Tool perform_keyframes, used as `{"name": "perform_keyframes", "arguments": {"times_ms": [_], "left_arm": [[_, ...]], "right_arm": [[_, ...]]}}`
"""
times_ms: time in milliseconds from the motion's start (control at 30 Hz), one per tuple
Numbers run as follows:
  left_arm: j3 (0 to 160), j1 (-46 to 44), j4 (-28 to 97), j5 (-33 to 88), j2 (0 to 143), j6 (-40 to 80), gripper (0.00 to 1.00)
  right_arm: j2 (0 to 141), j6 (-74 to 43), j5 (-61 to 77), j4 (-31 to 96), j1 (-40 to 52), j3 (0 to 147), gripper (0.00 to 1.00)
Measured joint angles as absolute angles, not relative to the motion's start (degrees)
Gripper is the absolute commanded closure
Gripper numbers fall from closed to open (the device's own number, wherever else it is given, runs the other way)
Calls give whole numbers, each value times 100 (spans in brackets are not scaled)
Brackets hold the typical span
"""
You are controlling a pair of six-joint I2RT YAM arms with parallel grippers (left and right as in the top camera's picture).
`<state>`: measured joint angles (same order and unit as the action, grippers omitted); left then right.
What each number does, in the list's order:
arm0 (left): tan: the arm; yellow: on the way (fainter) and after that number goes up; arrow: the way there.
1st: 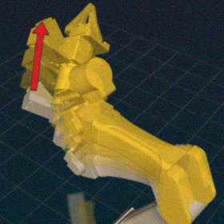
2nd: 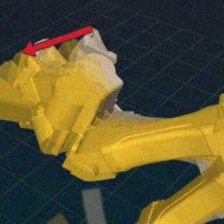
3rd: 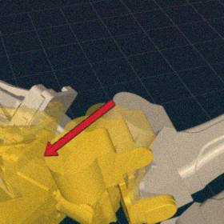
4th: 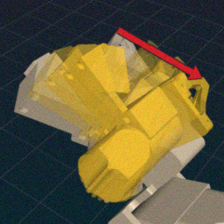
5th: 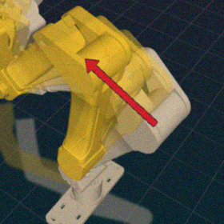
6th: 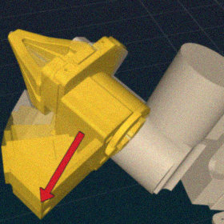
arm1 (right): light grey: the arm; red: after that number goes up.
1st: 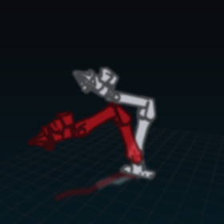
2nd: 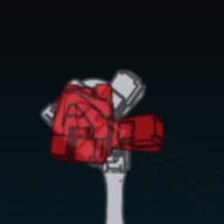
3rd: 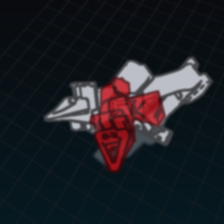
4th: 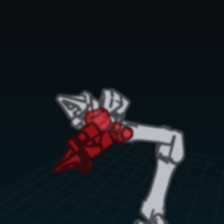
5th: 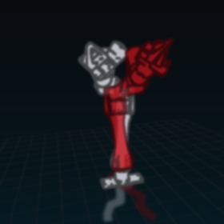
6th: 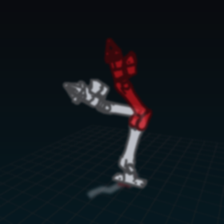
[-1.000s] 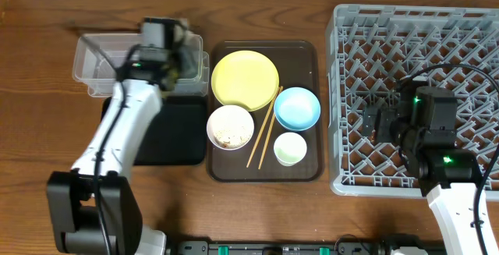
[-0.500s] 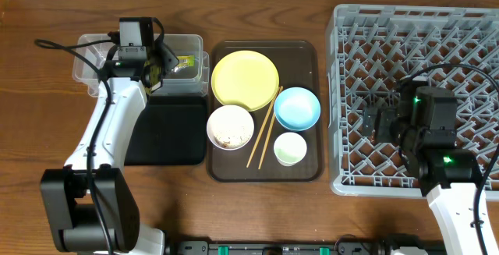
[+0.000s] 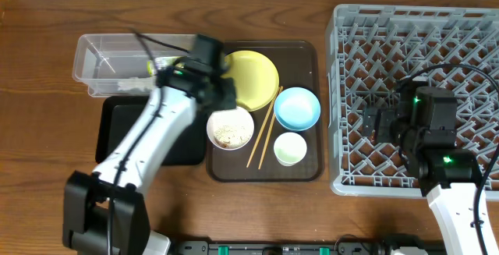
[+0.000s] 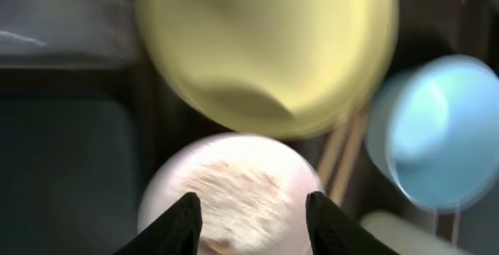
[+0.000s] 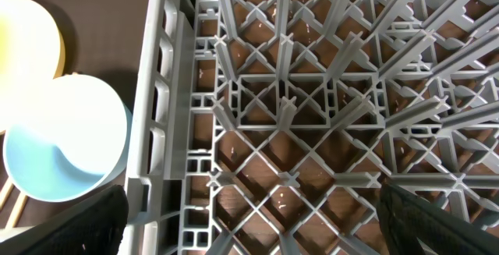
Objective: Sort waste into correct bins and load items into the dishwasher rack
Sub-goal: 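Grasp the rim of the pink rice bowl with the left gripper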
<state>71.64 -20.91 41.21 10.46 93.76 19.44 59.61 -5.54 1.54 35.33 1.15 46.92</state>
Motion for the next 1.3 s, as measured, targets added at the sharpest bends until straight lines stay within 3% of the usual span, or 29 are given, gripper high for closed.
{"name": "perform_keyframes", "arguments": {"times_ms": [233, 567, 700, 900, 1200, 1300], "left_arm": [[6761, -3148, 4027, 622, 9382, 2080, 55], [6418, -3586, 3533, 91, 9760, 2174, 56], [6414, -3586, 3433, 75, 10186, 2228, 60], [6361, -3586, 3262, 40, 10377, 2244, 77], [6357, -3586, 3210, 19, 10377, 2248, 81], [6344, -3607, 3216, 12, 10377, 2268, 92]], "right_arm": [[5961, -556, 154, 3538, 115, 4692, 1], [5961, -556, 154, 3540, 115, 4692, 1], [5961, -554, 154, 3540, 115, 4692, 1], [5961, -554, 154, 3540, 115, 4692, 1], [5961, -556, 154, 3540, 115, 4692, 1], [5961, -554, 154, 3540, 115, 4692, 1]]}}
